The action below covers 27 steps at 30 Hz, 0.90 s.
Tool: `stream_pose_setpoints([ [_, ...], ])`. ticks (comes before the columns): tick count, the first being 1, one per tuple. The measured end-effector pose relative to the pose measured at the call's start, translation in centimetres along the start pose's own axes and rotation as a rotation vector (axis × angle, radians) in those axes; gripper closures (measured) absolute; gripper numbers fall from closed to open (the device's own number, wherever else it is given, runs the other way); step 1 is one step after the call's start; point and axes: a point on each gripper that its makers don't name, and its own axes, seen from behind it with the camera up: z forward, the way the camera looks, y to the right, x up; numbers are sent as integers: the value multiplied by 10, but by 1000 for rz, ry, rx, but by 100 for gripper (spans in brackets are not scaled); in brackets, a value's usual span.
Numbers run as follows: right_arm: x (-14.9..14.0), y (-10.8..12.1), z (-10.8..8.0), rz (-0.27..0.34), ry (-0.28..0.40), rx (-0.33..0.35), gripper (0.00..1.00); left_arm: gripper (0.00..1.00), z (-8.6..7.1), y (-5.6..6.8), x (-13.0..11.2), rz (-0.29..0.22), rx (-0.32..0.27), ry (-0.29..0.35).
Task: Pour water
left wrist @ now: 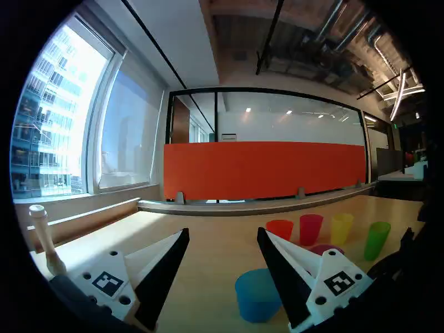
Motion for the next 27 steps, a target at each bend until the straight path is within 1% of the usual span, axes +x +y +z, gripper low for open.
stream_pose_setpoints([
  [6,-3,-3,0,3,-8,8,1,10,1,-1,-5,-17,-2,-2],
  [15,-3,-3,1,9,-8,9,1,10,2,-2,-10,-9,-3,-17],
  [27,-5,-2,2,12,-10,7,1,10,7,1,-21,-5,-9,-53],
])
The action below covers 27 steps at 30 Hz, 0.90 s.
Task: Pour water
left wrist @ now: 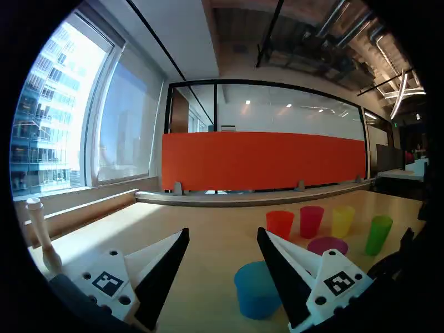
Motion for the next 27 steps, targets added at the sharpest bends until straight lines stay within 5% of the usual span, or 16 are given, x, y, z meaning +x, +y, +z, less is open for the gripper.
stream_pose_setpoints([
  [27,2,0,-4,-1,33,29,1,9,1,1,-3,3,-5,-9],
])
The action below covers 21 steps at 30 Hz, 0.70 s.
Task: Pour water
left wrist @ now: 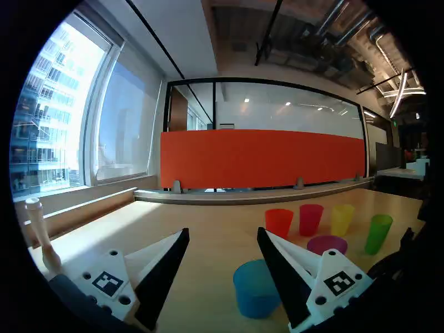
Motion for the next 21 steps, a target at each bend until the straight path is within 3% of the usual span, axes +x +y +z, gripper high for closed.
stream_pose_setpoints([
  [9,-3,-11,7,-10,40,48,1,9,0,0,0,0,0,0],
  [21,0,-27,21,47,99,100,1,9,0,0,0,0,0,0],
])
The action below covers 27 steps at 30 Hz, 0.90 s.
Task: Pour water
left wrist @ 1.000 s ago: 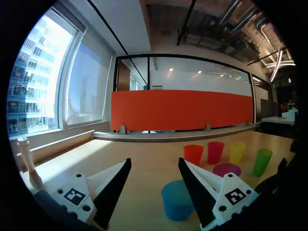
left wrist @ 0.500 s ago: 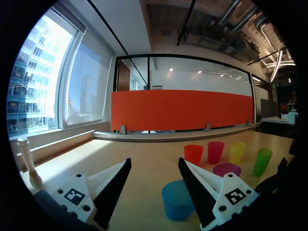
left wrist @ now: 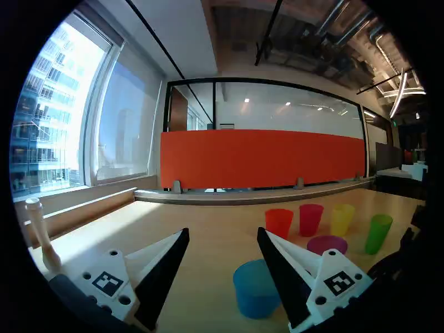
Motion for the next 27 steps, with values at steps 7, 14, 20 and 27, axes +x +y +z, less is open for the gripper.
stream_pose_setpoints([
  [7,-18,-8,3,-18,-7,16,1,10,0,0,0,0,0,0],
  [14,-30,-13,4,-29,-12,29,1,9,0,0,0,0,0,0],
  [20,-42,-12,4,-24,-25,35,1,9,0,0,0,0,0,0],
  [27,-52,-2,4,-14,-39,20,1,9,0,0,0,0,0,0],
])
